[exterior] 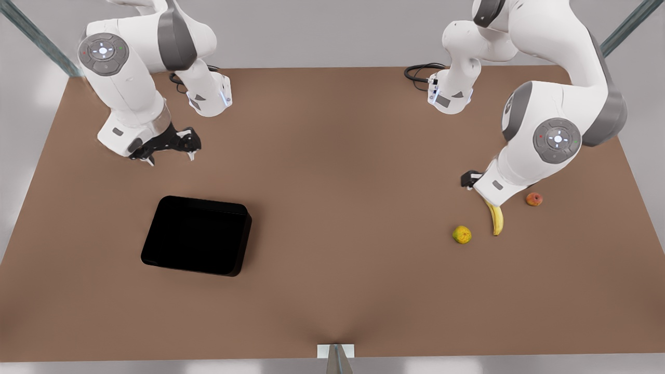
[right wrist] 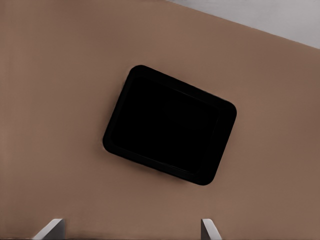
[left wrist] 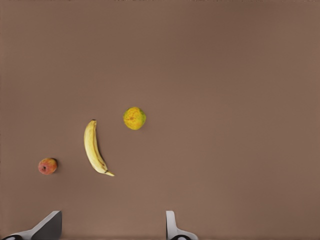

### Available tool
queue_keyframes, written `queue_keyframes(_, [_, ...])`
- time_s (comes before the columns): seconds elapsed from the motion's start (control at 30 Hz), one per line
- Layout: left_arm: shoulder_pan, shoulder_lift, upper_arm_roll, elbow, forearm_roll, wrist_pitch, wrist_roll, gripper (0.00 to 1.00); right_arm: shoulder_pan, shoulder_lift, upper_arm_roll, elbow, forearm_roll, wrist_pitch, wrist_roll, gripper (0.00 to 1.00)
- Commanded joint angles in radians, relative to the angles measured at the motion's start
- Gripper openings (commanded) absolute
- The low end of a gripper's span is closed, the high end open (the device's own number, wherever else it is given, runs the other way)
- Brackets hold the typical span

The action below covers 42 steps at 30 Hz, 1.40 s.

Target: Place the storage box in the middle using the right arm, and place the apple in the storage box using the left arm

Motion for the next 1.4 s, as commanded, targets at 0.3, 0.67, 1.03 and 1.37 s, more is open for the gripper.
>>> queue_keyframes(0.3, [0.247, -0.091, -0.049, -0.133, 0.029, -0.022, 0.092, 1.00, -0.131, 0.126, -0.013, -0.119, 0.002, 0.271, 0.012, 1.00])
queue_keyframes(0.67, [0.322, -0.091, -0.046, -0.258, 0.044, 0.061, 0.160, 1.00, -0.217, 0.253, -0.057, -0.122, 0.000, 0.391, -0.002, 1.00])
queue_keyframes(1.03, [0.492, -0.116, -0.048, -0.709, 0.061, 0.508, 0.278, 1.00, -0.364, 0.369, -0.059, -0.160, -0.009, 0.568, -0.098, 1.00])
queue_keyframes(1.37, [0.640, 0.024, -0.049, -0.739, 0.048, 0.613, 0.463, 1.00, -0.212, 0.282, -0.036, -0.123, 0.025, 0.361, 0.069, 1.00])
